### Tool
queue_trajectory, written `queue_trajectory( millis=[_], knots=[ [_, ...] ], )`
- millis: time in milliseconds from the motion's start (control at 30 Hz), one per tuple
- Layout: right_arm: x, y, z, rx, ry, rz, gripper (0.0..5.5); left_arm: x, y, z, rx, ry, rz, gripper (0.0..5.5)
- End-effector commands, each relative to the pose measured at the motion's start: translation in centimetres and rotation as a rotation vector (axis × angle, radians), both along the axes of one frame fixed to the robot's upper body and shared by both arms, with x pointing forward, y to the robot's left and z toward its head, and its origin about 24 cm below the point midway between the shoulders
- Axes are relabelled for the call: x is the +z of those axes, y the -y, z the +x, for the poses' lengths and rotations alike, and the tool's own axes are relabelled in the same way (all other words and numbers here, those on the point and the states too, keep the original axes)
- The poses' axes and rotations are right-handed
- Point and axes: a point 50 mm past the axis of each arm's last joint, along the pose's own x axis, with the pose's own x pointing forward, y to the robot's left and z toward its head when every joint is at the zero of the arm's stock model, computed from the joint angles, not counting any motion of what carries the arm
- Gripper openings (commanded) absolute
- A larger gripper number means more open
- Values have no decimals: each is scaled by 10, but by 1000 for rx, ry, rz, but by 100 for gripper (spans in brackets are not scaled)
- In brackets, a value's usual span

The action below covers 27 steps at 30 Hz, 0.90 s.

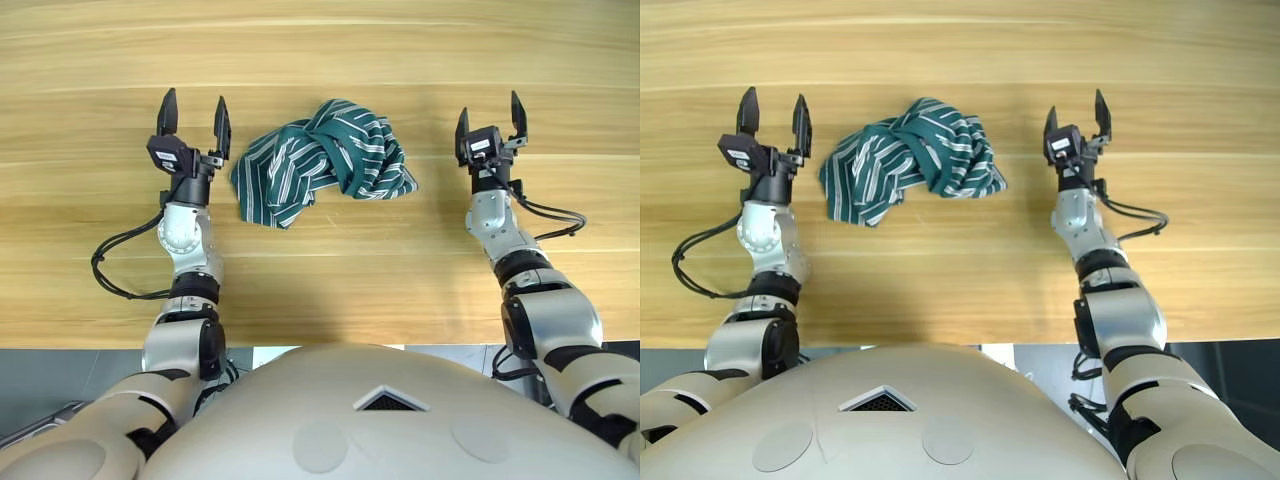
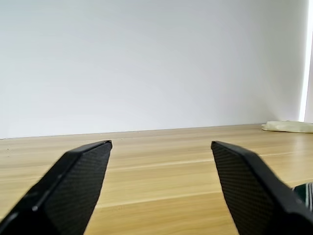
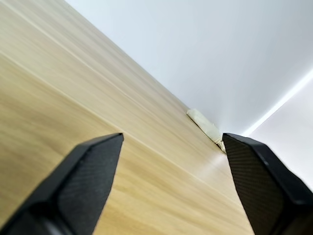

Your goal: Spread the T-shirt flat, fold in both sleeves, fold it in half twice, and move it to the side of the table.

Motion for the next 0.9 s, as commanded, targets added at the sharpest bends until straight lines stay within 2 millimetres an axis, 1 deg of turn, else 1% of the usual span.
queue_trajectory(
  millis=[33,200,433,600,733,900],
  knots=[
    [-2,-10,0,29,-1,1,376,-19,2,-14,27,-88,-55,378],
    [3,-15,1,78,23,-4,376,-23,3,-20,22,-103,-25,378],
    [10,-15,0,77,68,2,376,-26,1,-24,60,-119,6,378],
    [10,-17,0,74,66,15,376,-28,6,-27,23,-116,7,378],
    [9,-15,2,59,47,14,376,-29,7,-24,26,-124,20,378],
    [8,-16,1,66,51,21,376,-24,1,-19,95,-88,51,378]
  ],
)
